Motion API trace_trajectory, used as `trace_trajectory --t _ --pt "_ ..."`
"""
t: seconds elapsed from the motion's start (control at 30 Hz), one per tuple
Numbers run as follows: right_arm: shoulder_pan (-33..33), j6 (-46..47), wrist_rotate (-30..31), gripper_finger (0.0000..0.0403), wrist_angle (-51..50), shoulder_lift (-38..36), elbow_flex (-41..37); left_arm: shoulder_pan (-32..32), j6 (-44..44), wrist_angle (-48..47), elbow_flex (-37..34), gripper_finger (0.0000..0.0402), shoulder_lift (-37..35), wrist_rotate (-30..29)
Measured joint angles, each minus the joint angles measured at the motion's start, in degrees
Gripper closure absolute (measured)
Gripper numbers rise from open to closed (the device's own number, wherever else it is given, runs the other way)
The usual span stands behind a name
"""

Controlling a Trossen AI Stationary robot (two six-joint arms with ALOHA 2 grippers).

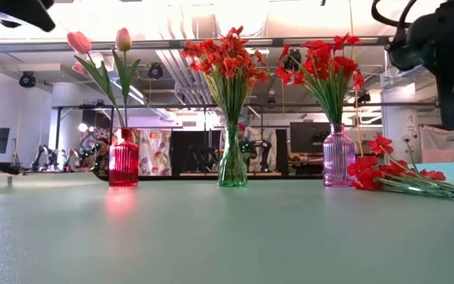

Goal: Sort flowers into vase by color
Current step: Put the red flower in the violet flower vase

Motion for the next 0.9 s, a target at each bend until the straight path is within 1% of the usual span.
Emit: trace_trajectory --t 0.13,0.2,0.3,0.4,0.6,0.77,0.9 --pt "0.0 0.2 2.9 0.0202 0.4 0.3 -0.3 1.2 1.7 6.7 -1.9 0.0074 2.8 -0.3" --pt "0.0 0.2 4.7 0.0202 1.5 0.3 -0.3 1.9 3.6 9.6 -2.3 0.0074 4.5 -1.7" --pt "0.0 0.3 7.6 0.0202 3.1 0.3 -0.3 3.3 6.5 13.8 -2.8 0.0074 7.8 -3.4" --pt "0.0 1.1 10.3 0.0202 4.3 0.9 -0.5 5.2 8.5 17.2 -3.2 0.0074 11.4 -3.4" --pt "0.0 2.9 11.7 0.0202 4.6 4.0 -1.1 9.1 12.5 24.0 -3.6 0.0074 18.6 -3.6" --pt "0.0 3.1 11.2 0.0202 4.8 7.6 -1.4 10.1 14.5 29.8 -3.6 0.0074 23.3 -3.8" --pt "0.0 4.1 10.2 0.0202 5.6 9.5 -1.4 10.1 14.6 32.7 -3.6 0.0074 25.5 -6.6"
